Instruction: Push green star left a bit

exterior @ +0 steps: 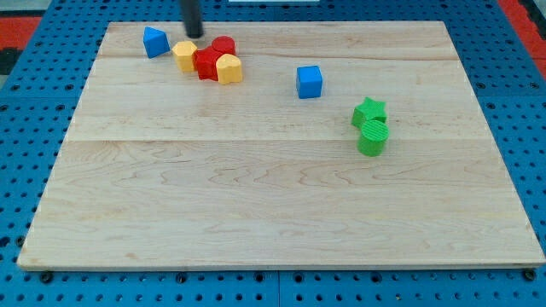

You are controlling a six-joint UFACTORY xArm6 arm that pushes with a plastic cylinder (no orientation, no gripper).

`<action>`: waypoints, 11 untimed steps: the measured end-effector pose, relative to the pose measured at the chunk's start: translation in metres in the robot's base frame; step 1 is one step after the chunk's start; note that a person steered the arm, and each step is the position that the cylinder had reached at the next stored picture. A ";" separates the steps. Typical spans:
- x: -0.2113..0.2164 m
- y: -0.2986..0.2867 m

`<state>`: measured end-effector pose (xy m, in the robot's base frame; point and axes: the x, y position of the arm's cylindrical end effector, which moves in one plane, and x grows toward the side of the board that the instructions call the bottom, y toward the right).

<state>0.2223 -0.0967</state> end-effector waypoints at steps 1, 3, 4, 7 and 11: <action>0.047 0.046; 0.078 0.111; 0.041 0.213; 0.206 0.272; 0.213 0.226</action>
